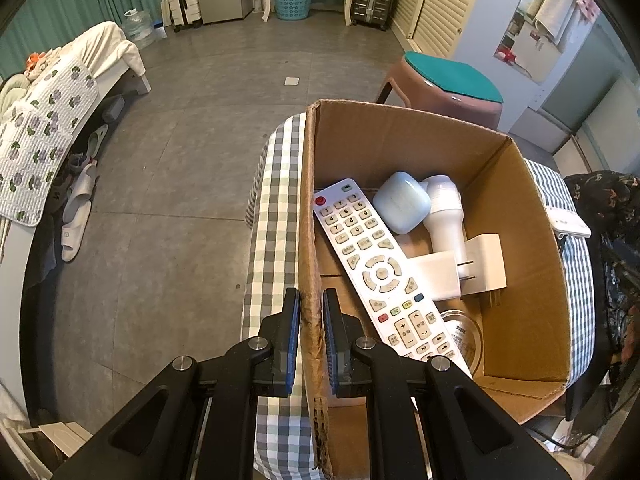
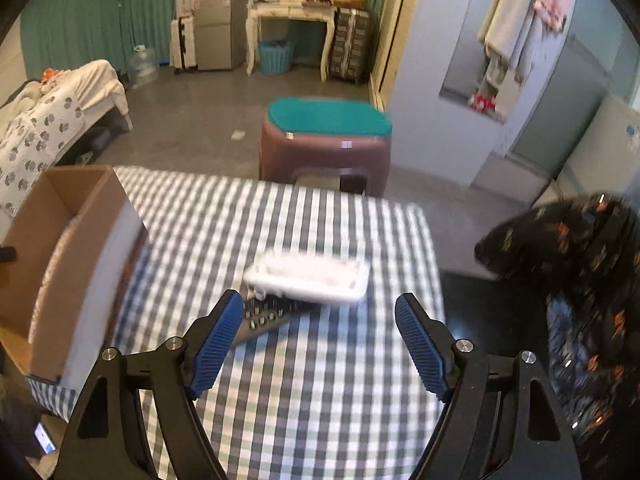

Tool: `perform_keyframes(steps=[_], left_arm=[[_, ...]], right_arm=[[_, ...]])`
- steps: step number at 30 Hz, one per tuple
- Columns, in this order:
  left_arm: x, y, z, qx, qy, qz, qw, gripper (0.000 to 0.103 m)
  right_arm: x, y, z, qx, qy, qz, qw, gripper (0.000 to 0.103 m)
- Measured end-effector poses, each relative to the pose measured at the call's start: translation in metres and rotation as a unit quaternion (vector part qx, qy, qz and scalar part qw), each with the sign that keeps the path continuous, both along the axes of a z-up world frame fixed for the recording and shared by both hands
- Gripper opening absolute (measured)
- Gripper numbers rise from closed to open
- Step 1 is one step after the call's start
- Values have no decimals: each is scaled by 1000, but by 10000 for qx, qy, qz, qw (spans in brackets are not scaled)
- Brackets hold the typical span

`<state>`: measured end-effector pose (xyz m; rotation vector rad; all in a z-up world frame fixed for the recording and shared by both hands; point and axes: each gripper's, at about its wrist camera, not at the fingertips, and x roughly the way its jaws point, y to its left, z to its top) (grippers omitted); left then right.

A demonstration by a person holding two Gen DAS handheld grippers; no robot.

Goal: Organize rigid objects
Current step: 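Grasp the white router by its edge with the right gripper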

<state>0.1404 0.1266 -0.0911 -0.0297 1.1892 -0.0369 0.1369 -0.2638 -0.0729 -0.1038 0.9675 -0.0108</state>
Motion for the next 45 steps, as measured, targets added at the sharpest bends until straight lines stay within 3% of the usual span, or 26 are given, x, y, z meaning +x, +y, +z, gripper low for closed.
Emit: perform_keyframes(steps=[5, 26, 32, 37, 45], left_arm=[[1, 0, -2, 8, 30, -5, 10000, 11], [5, 2, -8, 42, 143, -27, 9999, 11], [5, 2, -8, 31, 150, -31, 9999, 11], [5, 3, -9, 4, 152, -34, 9999, 11], [7, 4, -9, -15, 149, -36, 9999, 11]], right_arm=[[5, 3, -26, 165, 223, -163, 9995, 78], [70, -26, -61, 1185, 651, -780, 9877, 78], [76, -24, -62, 1127, 719, -754, 9882, 71], [72, -21, -48, 1059, 582, -719, 9901, 42], [58, 8, -20, 926, 156, -279, 9952, 25]])
